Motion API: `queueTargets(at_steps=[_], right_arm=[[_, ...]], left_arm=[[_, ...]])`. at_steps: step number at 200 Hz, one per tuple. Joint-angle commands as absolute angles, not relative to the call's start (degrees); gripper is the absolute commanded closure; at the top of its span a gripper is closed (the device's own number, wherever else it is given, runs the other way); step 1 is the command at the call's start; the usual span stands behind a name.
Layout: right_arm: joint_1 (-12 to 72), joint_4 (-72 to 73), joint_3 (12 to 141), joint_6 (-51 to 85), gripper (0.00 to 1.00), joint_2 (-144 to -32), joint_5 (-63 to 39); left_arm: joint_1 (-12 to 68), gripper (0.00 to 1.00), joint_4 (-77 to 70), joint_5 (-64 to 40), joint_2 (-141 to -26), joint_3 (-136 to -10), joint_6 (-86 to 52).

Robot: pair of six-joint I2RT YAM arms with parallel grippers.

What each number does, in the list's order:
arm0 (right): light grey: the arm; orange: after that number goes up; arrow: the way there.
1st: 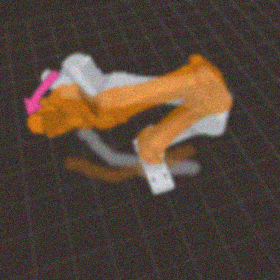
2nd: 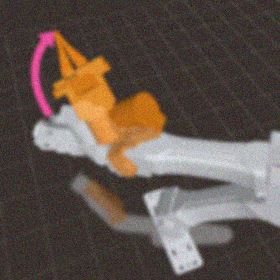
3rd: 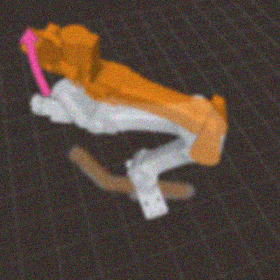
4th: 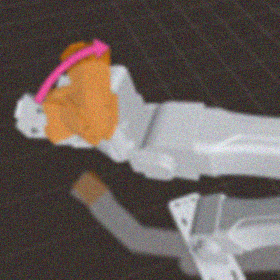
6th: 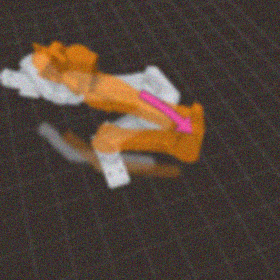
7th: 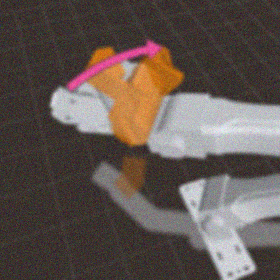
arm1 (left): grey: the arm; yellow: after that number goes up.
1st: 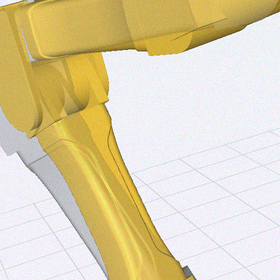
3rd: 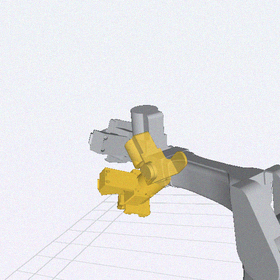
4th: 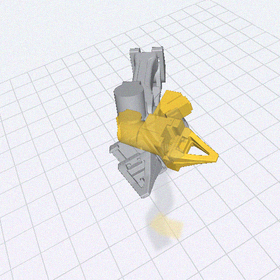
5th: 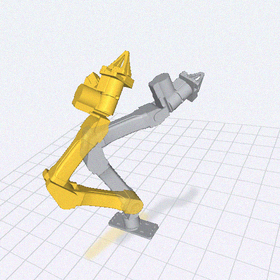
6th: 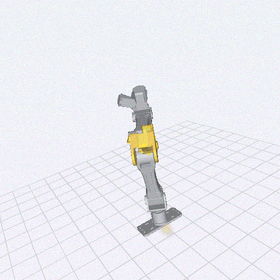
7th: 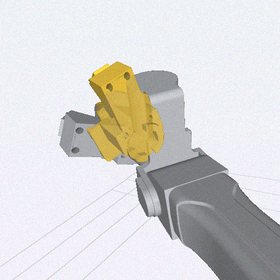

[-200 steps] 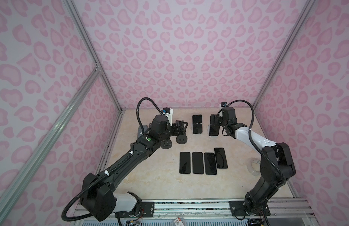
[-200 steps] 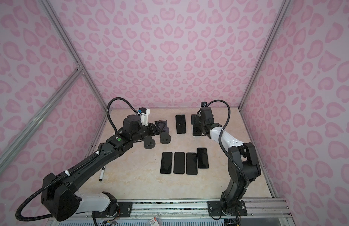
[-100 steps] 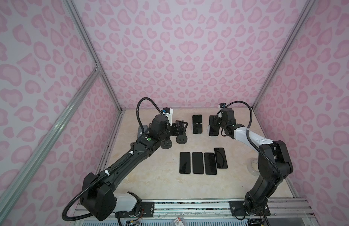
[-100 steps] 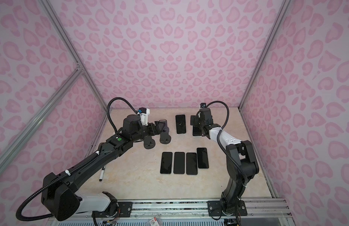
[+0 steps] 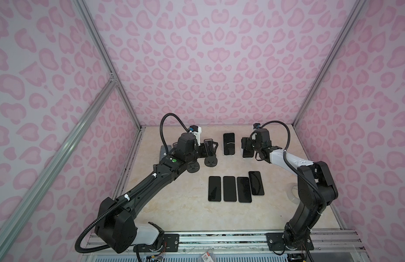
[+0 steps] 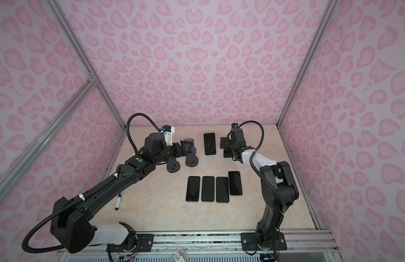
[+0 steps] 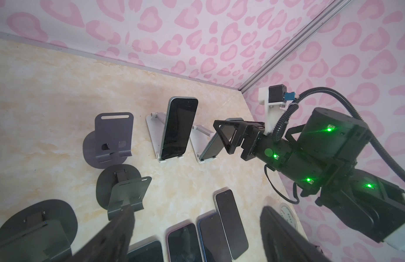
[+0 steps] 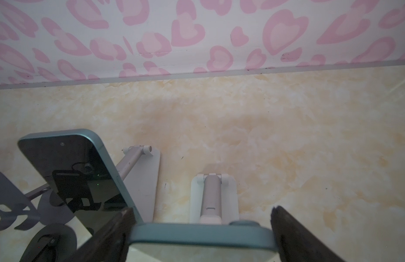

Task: Remove the phone from the phone stand

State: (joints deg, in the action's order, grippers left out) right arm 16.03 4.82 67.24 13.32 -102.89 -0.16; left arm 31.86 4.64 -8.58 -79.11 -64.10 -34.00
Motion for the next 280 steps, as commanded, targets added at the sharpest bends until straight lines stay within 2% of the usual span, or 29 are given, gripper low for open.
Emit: queueTargets(at_steps=[1,133,212,280], right_arm=[[16.1,5.5,66.8,13.0,0.06,-103.4,0.5],[17.4,8.6,64.5,11.0,0.24,-103.6,3.1],[17.7,9.5,63.5,12.5,0.27,-99.6,3.4],[19.4,4.7,65.3,12.0,0.28,-96.3,5.3]], left_arm=[[31.6,0.11,3.1,-8.8,-79.4,-64.0,-34.2],[31.3,0.11,3.1,-9.7,-80.0,-64.2,-34.1],[30.8,0.11,3.4,-9.6,-79.6,-64.4,-34.0],[30.3,0.11,4.0,-7.9,-78.4,-64.6,-33.8]])
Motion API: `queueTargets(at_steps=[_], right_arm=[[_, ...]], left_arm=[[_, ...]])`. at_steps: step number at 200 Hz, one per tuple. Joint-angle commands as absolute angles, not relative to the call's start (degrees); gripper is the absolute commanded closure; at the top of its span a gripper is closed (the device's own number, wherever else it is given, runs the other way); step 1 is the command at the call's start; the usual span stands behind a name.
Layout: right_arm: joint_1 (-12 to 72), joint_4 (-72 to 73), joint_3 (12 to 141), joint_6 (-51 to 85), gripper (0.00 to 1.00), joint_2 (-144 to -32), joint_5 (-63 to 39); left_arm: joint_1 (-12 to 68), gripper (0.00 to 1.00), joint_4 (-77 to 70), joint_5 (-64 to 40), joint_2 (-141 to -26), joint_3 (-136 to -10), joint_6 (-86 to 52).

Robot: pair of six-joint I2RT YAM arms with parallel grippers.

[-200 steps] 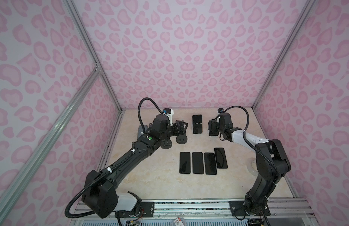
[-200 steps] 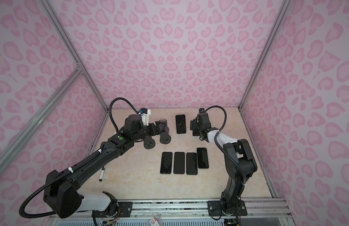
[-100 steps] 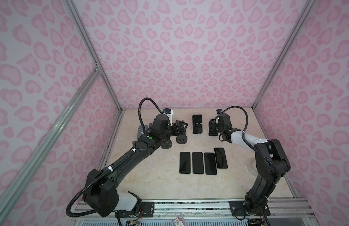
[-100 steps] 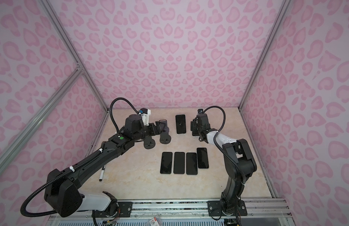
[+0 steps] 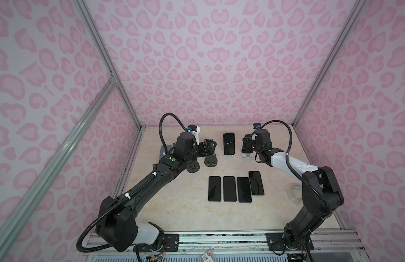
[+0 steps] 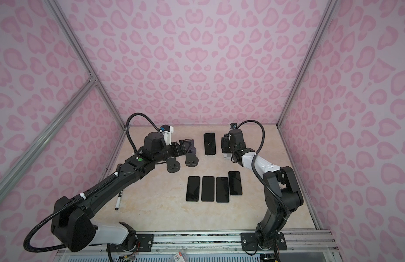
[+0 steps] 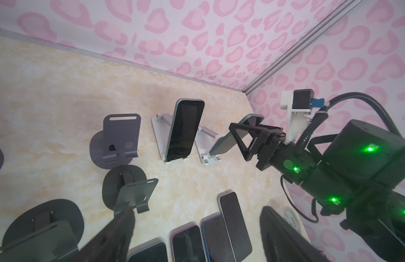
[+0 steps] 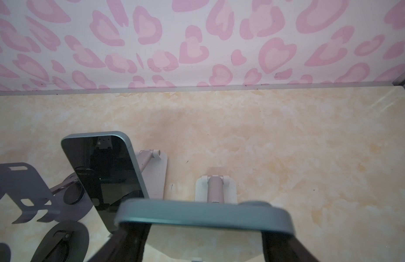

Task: Remove the phone from the phone stand

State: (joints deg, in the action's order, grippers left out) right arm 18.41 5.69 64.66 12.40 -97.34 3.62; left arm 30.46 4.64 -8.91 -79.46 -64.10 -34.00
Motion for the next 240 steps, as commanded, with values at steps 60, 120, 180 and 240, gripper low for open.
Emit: queueTargets(at_steps=[60,120,180,240], right_arm=[[21.8,-2.0,67.6,15.9,0.29,-93.0,6.7],[29.2,-6.9,69.1,16.5,0.29,-88.7,11.5],[42.0,-10.4,69.7,20.9,0.29,-87.4,21.8],[57.1,-15.2,71.5,33.2,0.29,-89.8,29.3]], left_arm=[[29.1,0.08,9.7,2.8,-73.8,-66.4,-32.7],[26.7,0.06,12.0,10.9,-70.3,-65.9,-34.6],[23.3,0.04,13.8,19.9,-68.2,-64.2,-38.4],[17.5,0.03,15.4,24.7,-68.3,-62.6,-43.0]])
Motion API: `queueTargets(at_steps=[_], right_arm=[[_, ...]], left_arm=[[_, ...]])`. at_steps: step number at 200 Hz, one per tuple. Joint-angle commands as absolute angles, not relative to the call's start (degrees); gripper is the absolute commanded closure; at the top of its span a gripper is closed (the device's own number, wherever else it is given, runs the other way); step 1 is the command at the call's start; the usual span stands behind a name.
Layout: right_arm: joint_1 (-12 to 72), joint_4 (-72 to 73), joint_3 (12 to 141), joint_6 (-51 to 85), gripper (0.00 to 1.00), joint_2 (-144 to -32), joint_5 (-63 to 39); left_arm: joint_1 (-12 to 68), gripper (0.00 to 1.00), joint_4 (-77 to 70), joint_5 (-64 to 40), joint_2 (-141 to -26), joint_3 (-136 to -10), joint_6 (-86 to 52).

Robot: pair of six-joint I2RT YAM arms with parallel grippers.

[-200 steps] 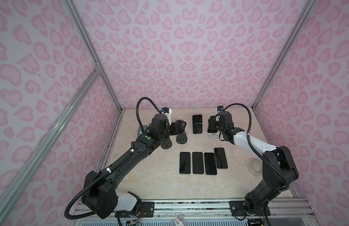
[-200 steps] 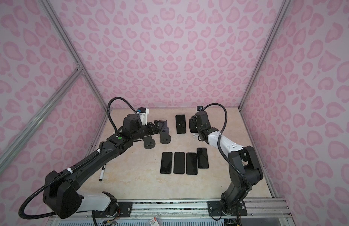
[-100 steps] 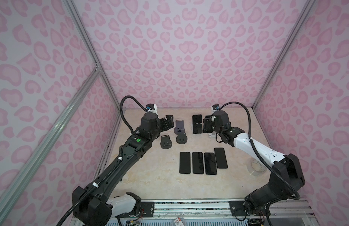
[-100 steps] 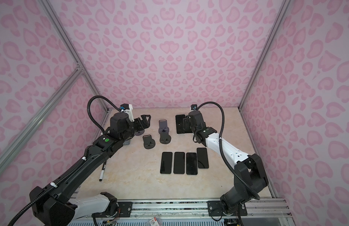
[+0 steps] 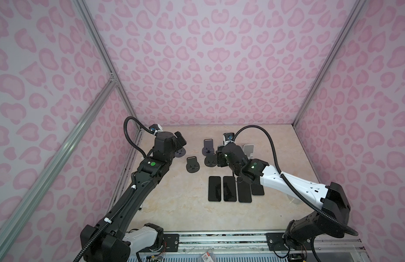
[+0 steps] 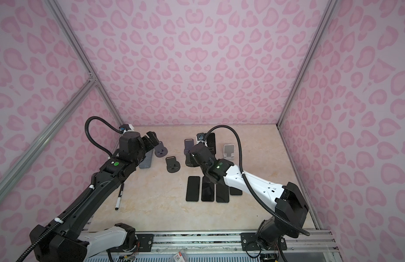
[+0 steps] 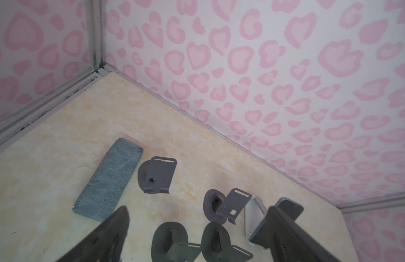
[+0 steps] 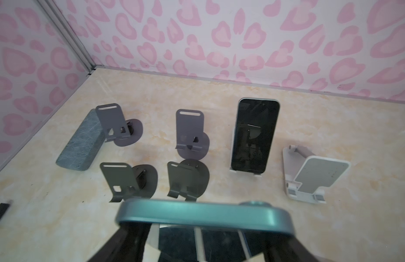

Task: Remove the phone from the phone stand
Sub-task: Remove the phone from the phone stand, then place the phone at the center of the table.

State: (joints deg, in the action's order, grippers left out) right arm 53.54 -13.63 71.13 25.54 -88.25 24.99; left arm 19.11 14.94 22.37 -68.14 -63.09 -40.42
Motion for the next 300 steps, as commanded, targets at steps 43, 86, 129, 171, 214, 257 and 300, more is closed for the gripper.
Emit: queueTargets(at_steps=[43,86,129,171,214,257,300], right_arm=[[65.3,-16.4,75.3,42.0,0.29,-97.1,30.6],[68.1,-18.5,79.5,49.1,0.3,-104.6,29.1],[68.4,-22.9,82.8,53.1,0.31,-108.6,26.8],[68.4,-24.4,82.8,56.0,0.32,-110.1,23.3],[68.3,-25.3,83.1,57.0,0.32,-112.4,20.3],[67.6,-25.8,84.6,56.7,0.31,-115.3,18.4],[66.1,-24.8,86.5,56.7,0.31,-117.7,17.8]], left_arm=[[16.2,0.04,15.5,22.6,-70.0,-62.6,-44.1],[16.1,0.04,13.7,21.6,-68.7,-61.5,-43.9],[16.1,0.04,13.4,21.1,-68.6,-61.5,-43.7],[15.8,0.05,13.1,19.8,-68.9,-61.4,-43.8],[15.7,0.06,12.6,18.9,-68.9,-61.2,-43.9],[15.7,0.07,12.4,18.4,-69.1,-61.1,-43.9],[15.8,0.07,12.0,17.6,-69.2,-61.1,-43.8]])
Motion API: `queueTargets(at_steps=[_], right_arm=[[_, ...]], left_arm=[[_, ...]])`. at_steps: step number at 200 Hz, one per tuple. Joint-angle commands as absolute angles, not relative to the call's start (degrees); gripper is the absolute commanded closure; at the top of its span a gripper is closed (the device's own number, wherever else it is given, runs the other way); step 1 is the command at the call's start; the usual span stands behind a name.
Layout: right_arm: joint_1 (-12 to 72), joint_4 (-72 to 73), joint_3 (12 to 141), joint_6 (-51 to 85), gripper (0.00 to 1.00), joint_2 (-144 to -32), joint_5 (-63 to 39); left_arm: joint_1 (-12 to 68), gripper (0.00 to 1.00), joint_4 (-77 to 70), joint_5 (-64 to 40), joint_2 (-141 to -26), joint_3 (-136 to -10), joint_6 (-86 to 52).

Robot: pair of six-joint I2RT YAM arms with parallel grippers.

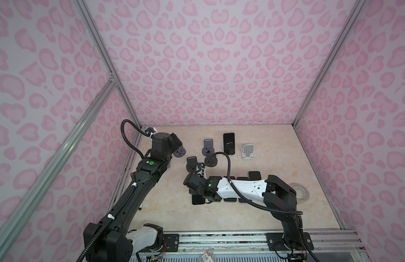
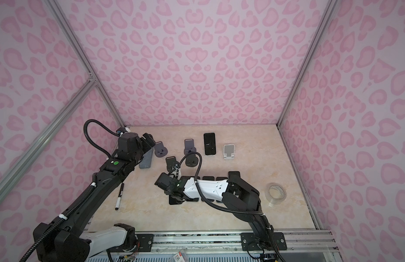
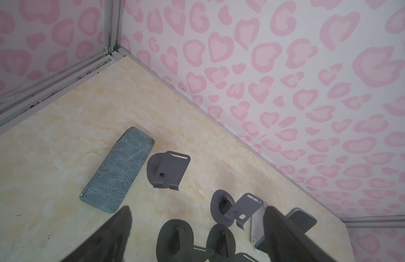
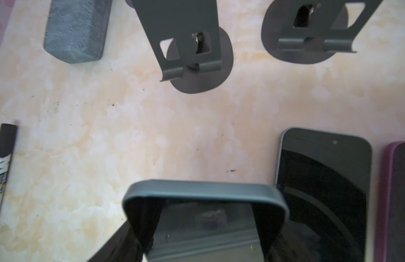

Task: Remove the phone from the phone stand
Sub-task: Place the phone at the center of the table.

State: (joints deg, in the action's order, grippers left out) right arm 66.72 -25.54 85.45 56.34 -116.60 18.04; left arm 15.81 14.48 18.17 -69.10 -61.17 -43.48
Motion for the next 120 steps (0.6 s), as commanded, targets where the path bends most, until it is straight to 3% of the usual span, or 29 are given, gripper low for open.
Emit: queueTargets(at_steps=[1,120], right_arm=[[66.1,-24.8,86.6,56.7,0.31,-117.7,17.8],[64.4,-24.6,89.4,57.7,0.3,-124.1,20.4]], left_arm=[[15.7,0.07,12.0,17.6,-69.2,-61.1,-43.9],[15.4,0.08,11.4,14.7,-69.8,-61.0,-44.5]])
